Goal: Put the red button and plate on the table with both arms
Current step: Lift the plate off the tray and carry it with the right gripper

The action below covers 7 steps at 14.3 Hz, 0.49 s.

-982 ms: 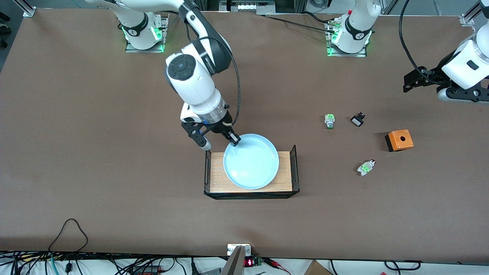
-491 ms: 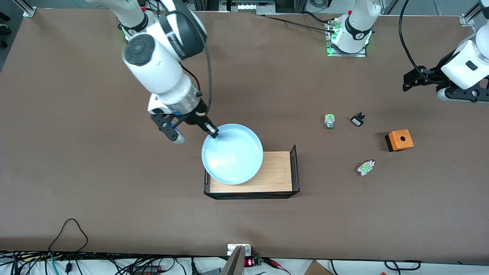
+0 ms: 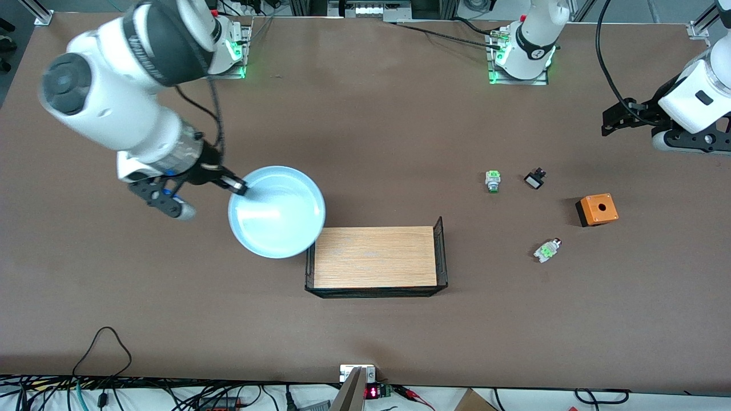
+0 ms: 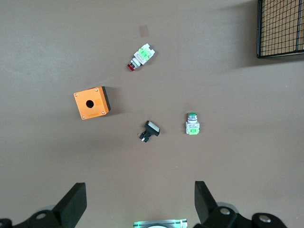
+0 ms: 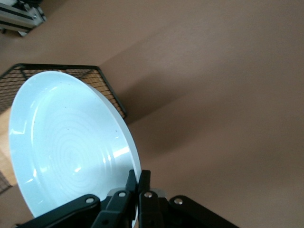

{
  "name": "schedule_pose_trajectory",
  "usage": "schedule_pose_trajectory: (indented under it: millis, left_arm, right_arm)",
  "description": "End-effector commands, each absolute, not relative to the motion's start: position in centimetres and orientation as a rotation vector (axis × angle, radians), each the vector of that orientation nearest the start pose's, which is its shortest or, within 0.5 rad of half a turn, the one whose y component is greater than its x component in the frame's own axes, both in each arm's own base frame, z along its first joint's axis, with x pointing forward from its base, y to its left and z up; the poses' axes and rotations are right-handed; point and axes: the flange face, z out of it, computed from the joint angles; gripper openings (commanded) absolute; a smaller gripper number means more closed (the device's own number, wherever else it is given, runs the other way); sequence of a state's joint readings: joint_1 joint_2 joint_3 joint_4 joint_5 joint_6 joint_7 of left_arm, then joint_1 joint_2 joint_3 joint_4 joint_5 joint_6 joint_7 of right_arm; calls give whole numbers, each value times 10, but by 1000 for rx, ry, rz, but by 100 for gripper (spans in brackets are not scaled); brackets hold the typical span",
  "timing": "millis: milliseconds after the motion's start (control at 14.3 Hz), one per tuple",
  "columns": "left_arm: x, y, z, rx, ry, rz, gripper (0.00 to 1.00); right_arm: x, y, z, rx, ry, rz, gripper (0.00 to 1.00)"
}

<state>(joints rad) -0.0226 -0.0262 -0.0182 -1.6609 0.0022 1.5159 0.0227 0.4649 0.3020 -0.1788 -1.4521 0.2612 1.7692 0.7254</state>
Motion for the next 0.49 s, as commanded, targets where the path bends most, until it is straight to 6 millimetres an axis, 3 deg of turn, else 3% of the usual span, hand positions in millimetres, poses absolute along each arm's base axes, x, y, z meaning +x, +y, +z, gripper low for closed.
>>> schedule_pose_trajectory:
  millis: [0, 421]
  left_arm:
    - [541, -24, 598, -3119, 88, 196, 100]
    - [541, -27, 598, -3119, 95, 196, 100]
  right_arm:
    - [611, 182, 516, -2886, 576, 211, 0]
    - [592, 73, 467, -2912, 316, 323, 0]
